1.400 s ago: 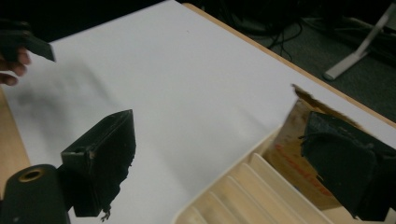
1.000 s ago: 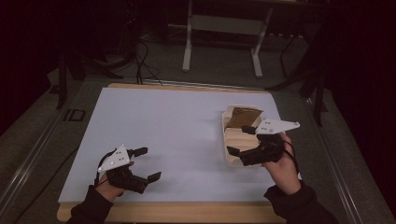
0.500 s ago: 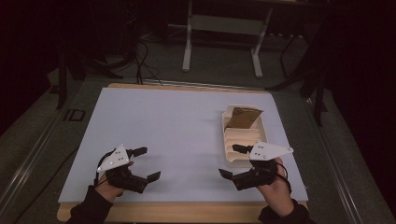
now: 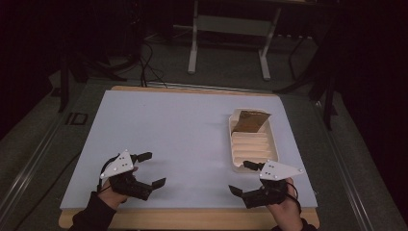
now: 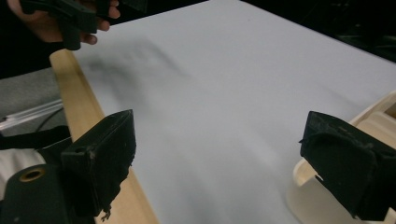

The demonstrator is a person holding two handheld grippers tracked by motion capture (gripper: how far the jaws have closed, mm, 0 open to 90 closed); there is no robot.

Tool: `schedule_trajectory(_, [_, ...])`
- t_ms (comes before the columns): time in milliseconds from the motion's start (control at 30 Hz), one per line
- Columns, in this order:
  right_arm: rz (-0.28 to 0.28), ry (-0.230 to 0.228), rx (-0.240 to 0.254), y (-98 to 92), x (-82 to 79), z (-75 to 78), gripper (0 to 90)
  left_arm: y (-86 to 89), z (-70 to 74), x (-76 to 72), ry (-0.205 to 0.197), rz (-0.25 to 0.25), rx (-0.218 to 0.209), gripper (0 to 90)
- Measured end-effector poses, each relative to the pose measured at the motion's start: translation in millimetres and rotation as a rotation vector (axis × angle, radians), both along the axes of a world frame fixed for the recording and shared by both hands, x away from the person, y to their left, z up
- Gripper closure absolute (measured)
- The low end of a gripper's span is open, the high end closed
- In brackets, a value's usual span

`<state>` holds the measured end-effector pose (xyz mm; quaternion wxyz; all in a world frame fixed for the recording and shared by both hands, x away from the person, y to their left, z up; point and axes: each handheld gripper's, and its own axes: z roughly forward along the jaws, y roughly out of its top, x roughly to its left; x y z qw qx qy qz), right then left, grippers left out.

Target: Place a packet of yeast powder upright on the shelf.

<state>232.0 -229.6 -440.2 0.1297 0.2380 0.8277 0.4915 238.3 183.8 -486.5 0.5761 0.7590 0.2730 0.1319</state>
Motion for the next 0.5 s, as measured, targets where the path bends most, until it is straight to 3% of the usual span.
schedule_trajectory(233, [-0.043,-0.016,0.013,-11.1,-7.8,-12.5,10.3,-0.2,-0.4,-0.2,0.000,-0.002,-0.002,1.5])
schedule_trajectory(367, [-0.037,-0.033,-0.024,-15.2,-13.1,-18.3,10.3,-1.2,-0.8,-1.0,0.001,-0.008,-0.002,1.5])
schedule_trajectory(500, [-0.043,-0.041,-0.026,-19.4,-14.8,-22.4,10.3,-2.3,-1.2,-1.7,-0.002,-0.018,0.004,1.5])
